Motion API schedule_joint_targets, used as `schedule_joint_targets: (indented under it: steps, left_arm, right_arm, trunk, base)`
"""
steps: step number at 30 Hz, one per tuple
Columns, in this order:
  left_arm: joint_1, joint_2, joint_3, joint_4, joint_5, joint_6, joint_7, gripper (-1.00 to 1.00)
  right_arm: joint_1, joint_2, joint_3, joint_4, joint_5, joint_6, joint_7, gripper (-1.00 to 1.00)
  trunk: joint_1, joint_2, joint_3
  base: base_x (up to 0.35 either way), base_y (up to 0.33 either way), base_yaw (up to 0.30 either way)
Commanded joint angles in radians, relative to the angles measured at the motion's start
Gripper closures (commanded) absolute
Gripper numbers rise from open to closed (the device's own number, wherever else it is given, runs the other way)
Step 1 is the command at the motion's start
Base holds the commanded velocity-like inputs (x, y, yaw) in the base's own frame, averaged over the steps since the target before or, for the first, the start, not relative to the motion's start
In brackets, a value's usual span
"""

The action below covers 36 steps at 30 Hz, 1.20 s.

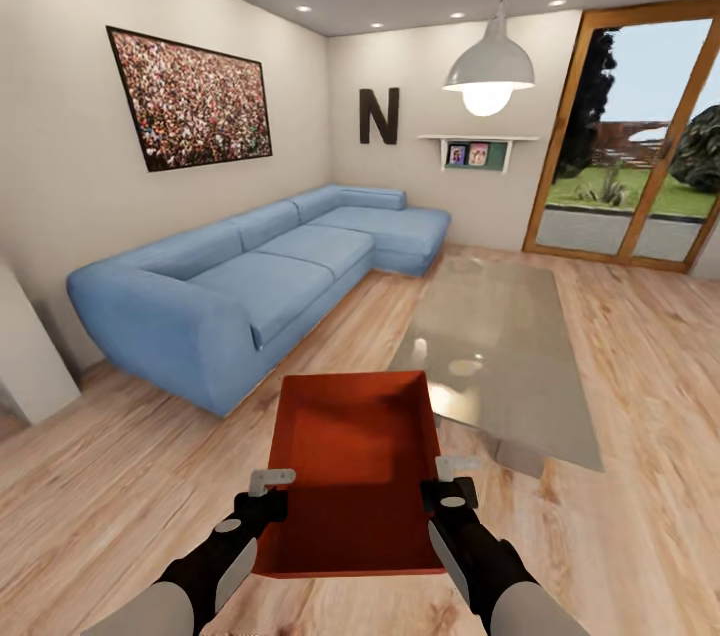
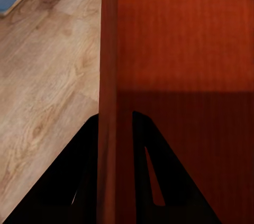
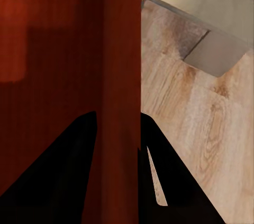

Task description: Move the two storage containers from the living room to the garage. In the garage, place one container on the floor and stack the other container on top of it (either order is fine).

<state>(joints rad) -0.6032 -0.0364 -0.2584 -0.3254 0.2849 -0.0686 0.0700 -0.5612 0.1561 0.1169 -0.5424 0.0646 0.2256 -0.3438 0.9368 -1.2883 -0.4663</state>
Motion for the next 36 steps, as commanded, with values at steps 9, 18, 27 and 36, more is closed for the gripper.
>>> schedule_joint_targets:
  steps: [9, 18, 27, 36]
  left_arm:
    - [-0.001, -0.001, -0.006, 0.001, 0.007, -0.004, 0.011, 1.00]
    - [-0.001, 0.000, -0.006, 0.001, 0.007, -0.004, 0.011, 1.00]
    - [-0.001, 0.000, -0.006, 0.001, 0.007, -0.004, 0.011, 1.00]
    - [-0.001, 0.000, -0.007, 0.001, 0.007, -0.004, 0.011, 1.00]
  right_arm:
    - [0.000, 0.003, 0.003, -0.002, -0.006, 0.004, 0.025, 1.00]
    - [0.000, 0.003, 0.003, -0.002, -0.006, 0.004, 0.025, 1.00]
    - [0.000, 0.003, 0.003, -0.002, -0.006, 0.004, 0.025, 1.00]
    - [0.000, 0.003, 0.003, -0.002, -0.006, 0.004, 0.025, 1.00]
  trunk:
    - [0.000, -0.001, -0.001]
    - [0.000, -0.001, -0.001]
    - [0.000, -0.001, -0.001]
    - [0.000, -0.001, -0.001]
  base:
    - [0.000, 0.000, 0.277]
    - [0.000, 0.000, 0.277]
    - [0.000, 0.000, 0.277]
    - [0.000, 0.000, 0.277]
